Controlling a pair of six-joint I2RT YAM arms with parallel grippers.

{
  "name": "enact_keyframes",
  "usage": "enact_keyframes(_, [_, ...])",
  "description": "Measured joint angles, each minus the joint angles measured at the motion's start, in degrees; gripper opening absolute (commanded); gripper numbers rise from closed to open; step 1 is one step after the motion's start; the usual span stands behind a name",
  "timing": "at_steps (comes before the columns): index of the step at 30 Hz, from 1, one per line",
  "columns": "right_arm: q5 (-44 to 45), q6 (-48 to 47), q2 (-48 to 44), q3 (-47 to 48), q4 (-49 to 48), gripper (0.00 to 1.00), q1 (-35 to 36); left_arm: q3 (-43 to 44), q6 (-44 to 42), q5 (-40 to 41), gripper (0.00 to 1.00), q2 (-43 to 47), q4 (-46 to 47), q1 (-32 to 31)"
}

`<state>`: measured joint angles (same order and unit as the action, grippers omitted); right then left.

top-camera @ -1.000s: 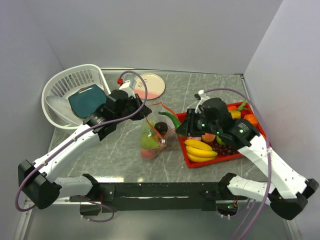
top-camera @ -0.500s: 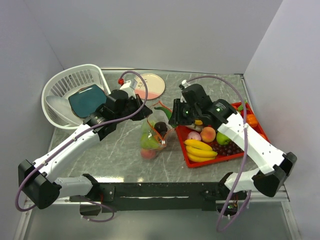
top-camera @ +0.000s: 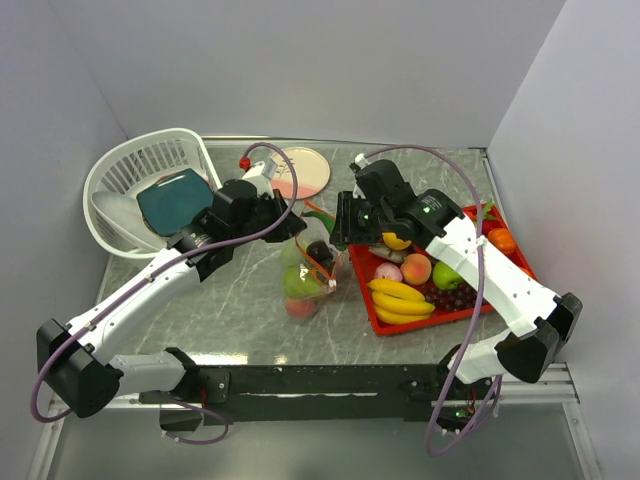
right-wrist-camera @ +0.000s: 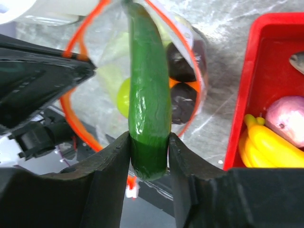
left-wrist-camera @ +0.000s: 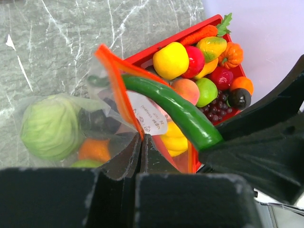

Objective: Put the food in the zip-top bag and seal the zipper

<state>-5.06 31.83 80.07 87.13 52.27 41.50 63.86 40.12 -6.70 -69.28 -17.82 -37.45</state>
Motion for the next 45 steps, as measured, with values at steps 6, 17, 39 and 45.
enact_keyframes(6, [-0.50, 0.63, 0.00, 0.22, -0.37, 0.55, 1.75, 0.00, 0.11, 0.02, 0.02, 0.00, 0.81, -0.13])
enact_keyframes(17, [1.66, 1.77, 0.02, 0.17, -0.85, 0.56, 2.62, -0.11, 1.03, 0.35, 0.02, 0.02, 0.87, -0.15])
enact_keyframes(39, [19.43, 9.73, -20.26, -34.93, -10.71, 0.93, -22.91, -2.56, 1.07, 5.05, 0.03, 4.31, -1.09, 1.27])
enact_keyframes(45, [19.78, 11.02, -15.65, -39.95, -15.10, 0.93, -24.55, -2.56, 1.05, 5.03, 0.04, 4.31, -1.09, 1.27])
